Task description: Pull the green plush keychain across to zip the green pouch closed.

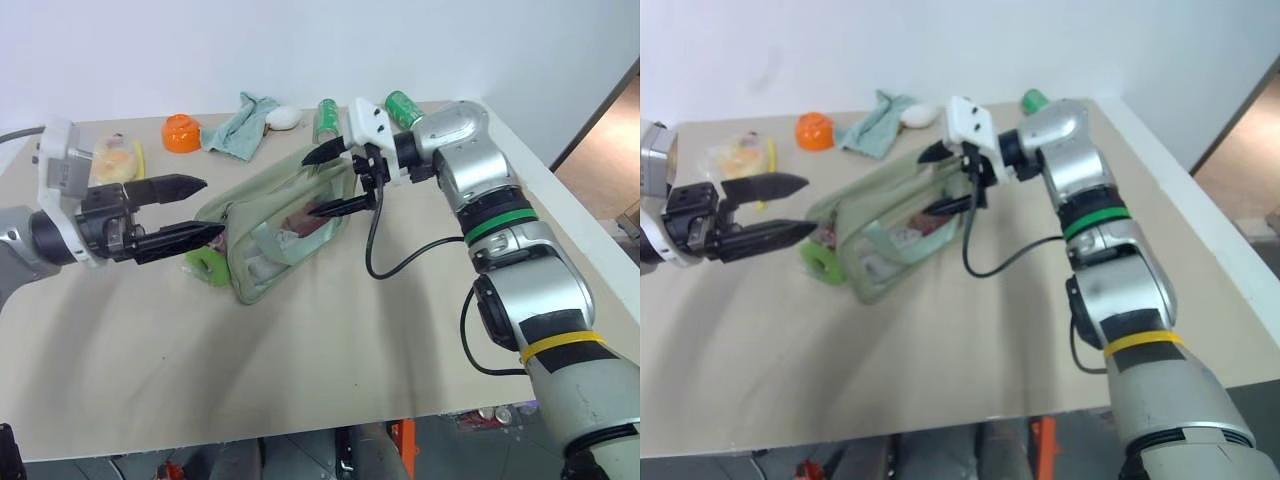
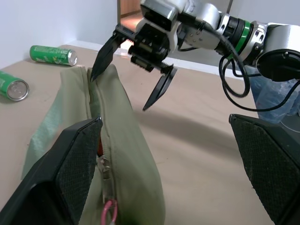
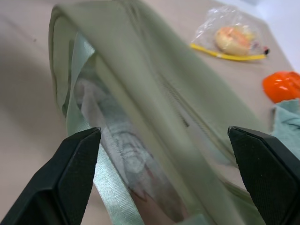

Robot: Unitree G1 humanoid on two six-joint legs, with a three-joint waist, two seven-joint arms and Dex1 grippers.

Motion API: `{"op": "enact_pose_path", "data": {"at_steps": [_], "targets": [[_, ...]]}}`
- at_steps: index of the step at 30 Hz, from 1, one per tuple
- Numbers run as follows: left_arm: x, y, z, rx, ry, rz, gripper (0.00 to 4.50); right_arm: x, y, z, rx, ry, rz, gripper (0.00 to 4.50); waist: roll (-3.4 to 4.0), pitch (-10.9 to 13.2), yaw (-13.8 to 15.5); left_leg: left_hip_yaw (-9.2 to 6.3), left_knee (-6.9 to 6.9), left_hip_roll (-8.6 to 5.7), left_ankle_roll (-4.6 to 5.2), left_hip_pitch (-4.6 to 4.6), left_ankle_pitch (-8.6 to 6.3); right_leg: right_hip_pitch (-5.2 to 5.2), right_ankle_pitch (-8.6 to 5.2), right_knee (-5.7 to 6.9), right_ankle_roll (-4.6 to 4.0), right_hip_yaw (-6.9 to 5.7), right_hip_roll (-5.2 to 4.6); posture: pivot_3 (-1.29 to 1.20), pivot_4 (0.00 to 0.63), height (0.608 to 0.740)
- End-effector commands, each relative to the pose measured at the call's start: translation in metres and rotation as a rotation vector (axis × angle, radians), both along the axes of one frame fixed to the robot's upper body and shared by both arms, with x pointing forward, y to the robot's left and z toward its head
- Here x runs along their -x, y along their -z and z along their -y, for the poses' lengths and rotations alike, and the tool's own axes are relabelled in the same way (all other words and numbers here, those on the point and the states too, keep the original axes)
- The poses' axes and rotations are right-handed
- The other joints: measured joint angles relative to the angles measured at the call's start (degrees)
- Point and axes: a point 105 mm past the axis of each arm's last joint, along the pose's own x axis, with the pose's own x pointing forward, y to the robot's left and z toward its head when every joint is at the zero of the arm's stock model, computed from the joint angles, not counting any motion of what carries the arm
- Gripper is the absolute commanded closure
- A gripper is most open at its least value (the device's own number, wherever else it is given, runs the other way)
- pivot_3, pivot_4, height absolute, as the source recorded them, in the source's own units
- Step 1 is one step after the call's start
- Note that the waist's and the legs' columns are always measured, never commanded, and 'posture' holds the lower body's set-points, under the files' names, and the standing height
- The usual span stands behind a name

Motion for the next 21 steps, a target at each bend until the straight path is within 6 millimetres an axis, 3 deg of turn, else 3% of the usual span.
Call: {"op": "enact_pose_path", "data": {"at_steps": [1, 8, 11, 16, 21], "targets": [[0.007, -0.007, 0.002, 0.009, 0.002, 0.038, 0.00, -0.002, -0.006, -0.005, 0.023, -0.009, 0.053, 1.15, 0.00, 0.0, 0.0, 0.01, 0.00, 0.00, 0.00, 0.02, 0.00, 0.00, 0.00, 0.03, -0.01, 0.02, 0.00, 0.00, 0.150, 0.740], [0.006, -0.006, -0.005, 0.049, -0.044, 0.044, 0.00, -0.001, 0.010, -0.004, 0.058, -0.032, 0.024, 3.69, 0.00, 0.0, -0.1, 0.01, 0.01, 0.03, -0.01, 0.16, 0.01, 0.01, -0.03, 0.18, -0.06, 0.11, 0.06, 0.00, 0.150, 0.740], [0.002, -0.011, -0.018, 0.122, -0.094, 0.039, 0.00, -0.001, 0.013, -0.002, 0.068, -0.030, 0.018, 4.46, 0.00, 0.0, -0.2, 0.00, 0.02, 0.04, -0.01, 0.18, 0.01, 0.01, -0.03, 0.21, -0.08, 0.11, 0.08, 0.00, 0.150, 0.740], [-0.005, -0.011, -0.036, 0.233, -0.173, 0.021, 0.00, -0.011, 0.014, 0.001, 0.069, 0.050, 0.051, 4.46, 0.00, 0.0, -0.4, 0.00, 0.03, 0.04, -0.01, 0.19, 0.02, 0.02, -0.02, 0.23, -0.08, 0.13, 0.09, 0.00, 0.150, 0.740], [-0.008, -0.005, -0.043, 0.278, -0.212, 0.003, 0.00, -0.009, 0.002, 0.004, 0.053, 0.057, 0.055, 4.46, -0.01, 0.0, -0.3, 0.00, 0.09, 0.03, -0.06, 0.19, 0.05, 0.08, -0.01, 0.24, -0.08, 0.18, 0.11, 0.00, 0.150, 0.740]]}}
